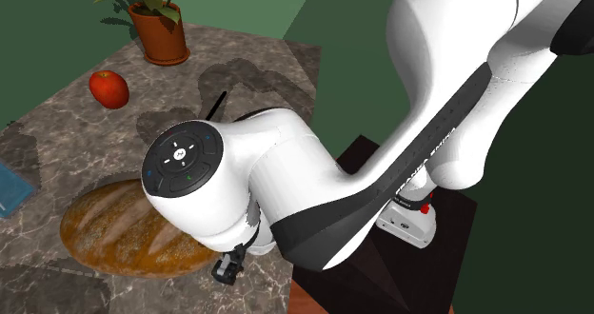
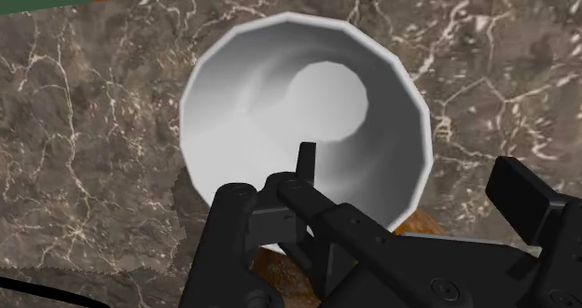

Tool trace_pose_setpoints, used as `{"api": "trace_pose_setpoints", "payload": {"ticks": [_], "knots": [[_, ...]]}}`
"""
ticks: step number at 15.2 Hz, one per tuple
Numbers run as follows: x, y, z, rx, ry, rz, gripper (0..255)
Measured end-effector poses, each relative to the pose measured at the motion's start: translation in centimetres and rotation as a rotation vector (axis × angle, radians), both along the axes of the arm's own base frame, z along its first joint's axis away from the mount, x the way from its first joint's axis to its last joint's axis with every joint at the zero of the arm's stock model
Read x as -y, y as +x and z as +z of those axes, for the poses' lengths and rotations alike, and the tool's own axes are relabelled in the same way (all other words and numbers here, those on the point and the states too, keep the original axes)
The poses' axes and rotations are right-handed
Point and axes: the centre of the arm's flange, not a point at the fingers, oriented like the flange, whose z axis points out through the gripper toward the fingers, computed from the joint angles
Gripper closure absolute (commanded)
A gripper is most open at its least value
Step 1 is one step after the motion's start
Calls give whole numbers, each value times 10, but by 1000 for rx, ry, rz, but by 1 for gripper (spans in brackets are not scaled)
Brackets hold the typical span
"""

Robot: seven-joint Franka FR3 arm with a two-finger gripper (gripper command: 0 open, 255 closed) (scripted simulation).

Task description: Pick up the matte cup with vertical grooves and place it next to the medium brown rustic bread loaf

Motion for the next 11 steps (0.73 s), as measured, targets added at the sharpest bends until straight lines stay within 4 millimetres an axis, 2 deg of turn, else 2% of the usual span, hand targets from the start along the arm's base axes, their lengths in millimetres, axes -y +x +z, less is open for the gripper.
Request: {"api": "trace_pose_setpoints", "payload": {"ticks": [5, 11], "knots": [[-10, -2, 43, 1, 1, 0, 0], [-9, -1, 49, 0, 0, 0, 0]]}}
